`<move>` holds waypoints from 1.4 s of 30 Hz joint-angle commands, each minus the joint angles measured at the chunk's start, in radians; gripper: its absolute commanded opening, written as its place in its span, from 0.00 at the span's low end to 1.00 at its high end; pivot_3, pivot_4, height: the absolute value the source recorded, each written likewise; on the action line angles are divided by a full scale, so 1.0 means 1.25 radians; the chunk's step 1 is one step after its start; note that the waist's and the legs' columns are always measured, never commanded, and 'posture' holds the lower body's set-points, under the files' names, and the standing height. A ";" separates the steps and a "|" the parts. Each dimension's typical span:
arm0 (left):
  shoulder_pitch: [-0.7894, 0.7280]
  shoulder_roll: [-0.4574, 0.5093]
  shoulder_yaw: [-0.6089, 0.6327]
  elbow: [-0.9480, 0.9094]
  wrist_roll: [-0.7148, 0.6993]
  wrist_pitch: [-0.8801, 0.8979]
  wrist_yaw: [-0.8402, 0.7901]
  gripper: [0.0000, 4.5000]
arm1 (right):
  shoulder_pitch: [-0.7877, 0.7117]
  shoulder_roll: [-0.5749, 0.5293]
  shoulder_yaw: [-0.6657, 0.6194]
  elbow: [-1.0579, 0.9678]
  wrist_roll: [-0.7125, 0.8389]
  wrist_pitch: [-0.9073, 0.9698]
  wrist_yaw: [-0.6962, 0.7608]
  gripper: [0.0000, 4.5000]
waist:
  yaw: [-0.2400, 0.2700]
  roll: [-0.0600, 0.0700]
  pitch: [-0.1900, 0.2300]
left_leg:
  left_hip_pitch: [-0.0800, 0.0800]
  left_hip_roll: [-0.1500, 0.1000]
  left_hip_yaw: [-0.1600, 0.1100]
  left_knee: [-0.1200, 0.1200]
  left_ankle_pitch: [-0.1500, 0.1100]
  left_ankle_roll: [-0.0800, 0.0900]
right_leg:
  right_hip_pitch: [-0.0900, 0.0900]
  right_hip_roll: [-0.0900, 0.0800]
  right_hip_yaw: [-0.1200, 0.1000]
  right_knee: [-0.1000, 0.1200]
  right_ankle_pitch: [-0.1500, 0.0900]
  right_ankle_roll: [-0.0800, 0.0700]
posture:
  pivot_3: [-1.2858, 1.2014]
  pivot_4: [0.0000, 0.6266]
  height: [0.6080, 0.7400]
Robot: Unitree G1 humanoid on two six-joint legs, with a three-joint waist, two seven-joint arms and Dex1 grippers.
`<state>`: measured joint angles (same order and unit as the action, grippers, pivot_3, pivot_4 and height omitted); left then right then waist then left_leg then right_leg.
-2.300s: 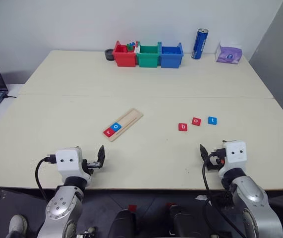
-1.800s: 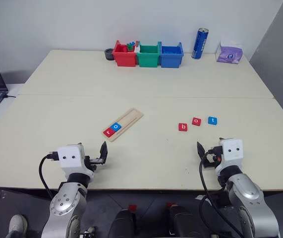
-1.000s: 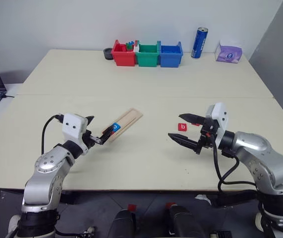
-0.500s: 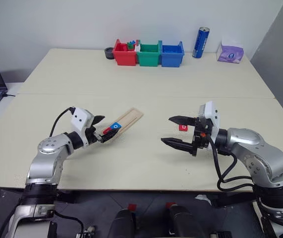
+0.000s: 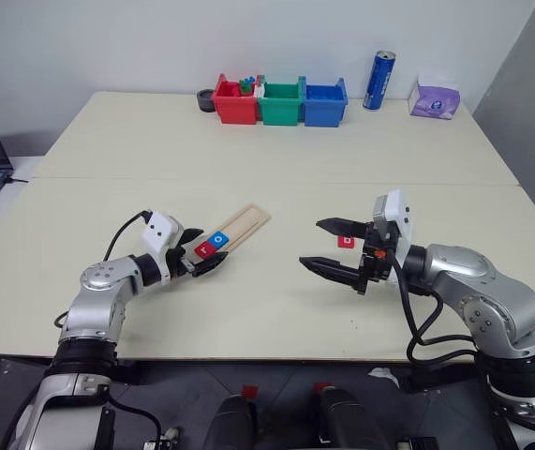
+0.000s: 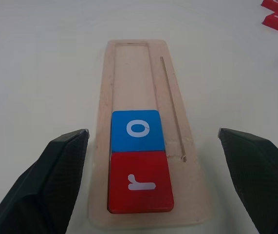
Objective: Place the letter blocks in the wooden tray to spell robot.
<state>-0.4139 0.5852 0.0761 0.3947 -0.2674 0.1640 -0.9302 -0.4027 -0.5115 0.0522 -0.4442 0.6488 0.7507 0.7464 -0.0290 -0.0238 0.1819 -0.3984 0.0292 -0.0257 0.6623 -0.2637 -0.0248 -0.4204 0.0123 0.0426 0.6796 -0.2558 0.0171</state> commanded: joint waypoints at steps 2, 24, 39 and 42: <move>-0.027 -0.001 0.004 0.020 0.008 -0.032 -0.003 1.00 | -0.010 0.002 -0.019 -0.034 0.014 -0.011 -0.011 0.99 | 0.000 0.000 0.000 | 0.000 0.000 0.000 0.000 0.000 0.000 | 0.000 0.000 0.000 0.000 0.000 0.000 | 0.52 0.24 1.00; -0.057 -0.003 -0.026 0.151 0.052 -0.091 -0.046 0.96 | -0.014 0.011 -0.024 -0.038 0.019 -0.013 -0.039 1.00 | 0.000 0.000 0.000 | 0.000 0.000 0.000 0.000 0.000 0.000 | 0.000 0.000 0.000 0.001 0.000 0.000 | 0.52 0.24 1.00; -0.043 0.014 -0.094 0.072 0.047 -0.128 -0.215 0.76 | -0.031 -0.006 -0.025 -0.021 0.019 -0.017 -0.013 1.00 | 0.001 0.000 0.000 | 0.000 0.000 0.000 0.000 0.000 0.000 | 0.000 0.000 0.000 0.001 0.000 0.000 | 0.52 0.24 1.00; -0.051 0.043 -0.144 0.062 0.064 -0.166 -0.323 0.76 | -0.039 -0.021 -0.020 -0.012 0.017 -0.020 0.016 1.00 | 0.001 0.000 0.000 | 0.000 0.000 0.000 0.000 0.000 0.000 | 0.000 0.000 0.000 0.000 0.000 0.000 | 0.52 0.24 1.00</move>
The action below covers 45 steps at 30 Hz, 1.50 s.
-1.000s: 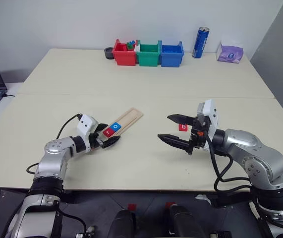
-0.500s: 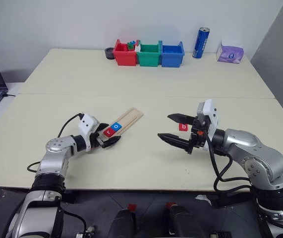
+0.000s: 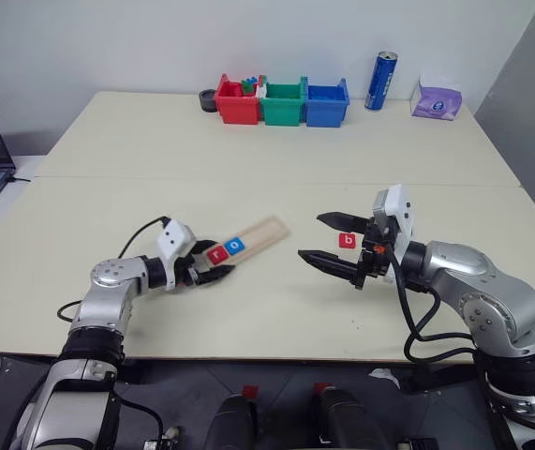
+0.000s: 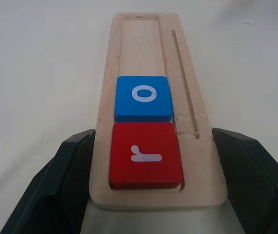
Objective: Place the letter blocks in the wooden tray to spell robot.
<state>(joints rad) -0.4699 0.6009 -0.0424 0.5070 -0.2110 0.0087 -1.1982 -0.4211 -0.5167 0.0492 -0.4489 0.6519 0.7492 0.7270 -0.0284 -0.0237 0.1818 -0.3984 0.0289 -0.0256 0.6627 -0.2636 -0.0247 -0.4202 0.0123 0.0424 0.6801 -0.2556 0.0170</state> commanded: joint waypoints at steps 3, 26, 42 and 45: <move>-0.100 0.031 -0.087 0.065 0.039 -0.110 -0.207 0.76 | -0.037 -0.029 -0.013 0.010 0.008 -0.026 0.057 1.00 | 0.002 0.000 0.000 | 0.000 0.000 0.000 0.000 0.000 0.000 | 0.000 0.000 -0.001 0.000 0.000 0.000 | 0.52 0.24 1.00; -0.383 -0.088 -0.126 0.547 0.189 -0.417 -0.269 0.76 | -0.008 -0.070 -0.061 -0.065 0.052 0.032 0.003 1.00 | 0.001 0.000 0.000 | -0.001 -0.001 0.000 0.001 0.000 0.001 | 0.000 0.000 -0.001 0.000 0.000 0.000 | 0.52 0.24 1.00; -0.401 -0.025 -0.099 0.493 0.164 -0.361 -0.327 0.99 | -0.020 -0.064 -0.059 -0.055 0.067 0.037 -0.014 1.00 | -0.004 0.000 0.000 | -0.001 0.000 0.000 0.000 0.000 0.001 | -0.001 0.001 -0.001 0.000 0.000 0.000 | 0.52 0.24 1.00; -0.387 0.027 -0.126 0.381 0.081 -0.277 -0.333 0.99 | -0.006 -0.059 -0.075 -0.065 0.081 0.047 -0.033 1.00 | -0.004 -0.001 0.000 | -0.001 0.001 -0.001 0.000 0.000 0.001 | -0.001 0.002 -0.001 0.001 0.000 0.000 | 0.52 0.24 1.00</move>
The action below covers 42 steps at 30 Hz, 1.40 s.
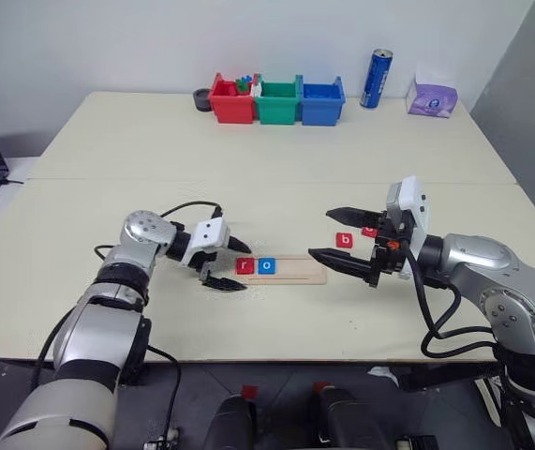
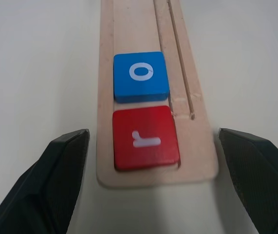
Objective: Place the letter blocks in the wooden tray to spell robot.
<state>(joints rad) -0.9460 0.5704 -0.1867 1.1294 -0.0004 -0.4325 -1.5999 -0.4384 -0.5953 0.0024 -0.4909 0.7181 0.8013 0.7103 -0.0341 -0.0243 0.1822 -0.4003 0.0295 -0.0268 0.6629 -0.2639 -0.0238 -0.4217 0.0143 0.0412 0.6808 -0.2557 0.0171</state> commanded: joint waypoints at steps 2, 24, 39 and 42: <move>0.017 0.092 -0.031 -0.222 -0.155 0.165 -0.012 0.99 | 0.017 0.008 -0.048 -0.038 0.040 0.014 -0.034 1.00 | 0.001 0.000 0.000 | 0.000 0.000 0.000 0.000 0.000 0.000 | 0.000 0.000 0.000 0.000 0.000 0.000 | 0.52 0.24 1.00; 0.519 0.007 0.105 -1.150 -0.310 0.663 0.519 0.99 | 0.089 0.334 0.051 0.100 -0.409 0.047 -0.601 1.00 | 0.002 0.001 0.000 | 0.002 0.001 0.001 0.000 0.000 -0.001 | 0.001 -0.001 0.003 0.001 0.002 -0.004 | 0.52 0.24 1.00; 0.531 0.013 0.108 -1.164 -0.313 0.662 0.565 0.99 | 0.065 0.421 0.061 0.164 -0.476 0.079 -0.626 1.00 | 0.002 0.001 0.000 | 0.002 0.000 0.001 0.000 0.000 -0.001 | 0.000 -0.001 0.002 0.000 0.002 -0.003 | 0.52 0.24 1.00; 0.529 0.012 0.107 -1.164 -0.311 0.661 0.568 0.99 | 0.058 0.434 0.063 0.178 -0.480 0.074 -0.622 1.00 | 0.002 0.001 0.000 | 0.002 0.000 0.001 0.000 0.000 -0.001 | 0.000 -0.001 0.002 0.000 0.002 -0.003 | 0.52 0.24 1.00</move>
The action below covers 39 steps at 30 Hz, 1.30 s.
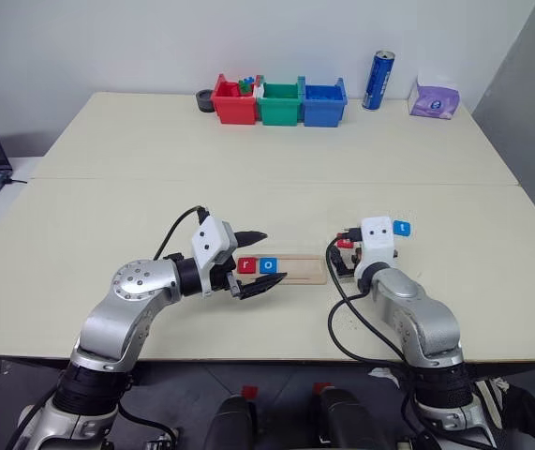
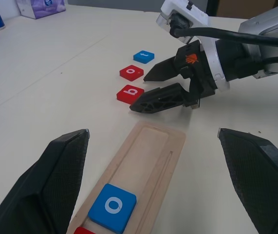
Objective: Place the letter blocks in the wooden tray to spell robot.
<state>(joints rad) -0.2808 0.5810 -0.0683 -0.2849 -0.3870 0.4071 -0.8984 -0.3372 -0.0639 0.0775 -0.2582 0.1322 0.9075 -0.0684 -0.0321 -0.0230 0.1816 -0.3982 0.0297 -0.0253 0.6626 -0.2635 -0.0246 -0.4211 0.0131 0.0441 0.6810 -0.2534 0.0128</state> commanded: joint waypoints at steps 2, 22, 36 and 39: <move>-0.003 0.003 0.012 -0.035 -0.003 -0.009 0.009 0.99 | -0.030 0.014 0.005 0.000 -0.014 -0.013 0.003 1.00 | 0.000 0.000 0.000 | 0.000 0.000 0.000 0.000 0.000 0.000 | 0.000 0.000 0.000 0.000 0.000 0.000 | 0.52 0.24 1.00; 0.010 0.005 0.005 -0.064 -0.011 0.005 0.031 1.00 | -0.007 -0.025 0.022 -0.040 -0.041 0.035 0.055 0.32 | 0.000 0.000 0.000 | 0.000 0.000 0.000 0.000 0.000 0.000 | 0.000 0.000 0.000 0.000 0.000 0.000 | 0.52 0.24 1.00; 0.041 0.026 0.004 -0.103 -0.054 0.047 -0.002 1.00 | 0.062 -0.094 -0.008 -0.390 0.084 0.499 0.160 0.32 | -0.001 0.000 0.000 | 0.000 0.000 -0.001 0.000 0.000 0.000 | 0.000 0.001 0.000 0.000 -0.002 0.003 | 0.52 0.24 1.00; 0.041 0.026 0.004 -0.100 -0.053 0.045 -0.002 1.00 | 0.057 -0.095 -0.001 -0.392 0.084 0.518 0.162 0.32 | 0.000 0.000 0.000 | 0.000 0.000 -0.001 0.000 0.000 0.000 | 0.000 0.000 0.000 -0.001 -0.002 0.003 | 0.52 0.24 1.00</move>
<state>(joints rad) -0.2246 0.6064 -0.0751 -0.3884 -0.4442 0.4723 -0.8973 -0.2621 -0.1813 0.0719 -0.7246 0.2241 1.5334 0.1278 -0.0327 -0.0231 0.1816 -0.3980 0.0299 -0.0260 0.6622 -0.2636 -0.0245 -0.4208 0.0136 0.0436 0.6800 -0.2563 0.0166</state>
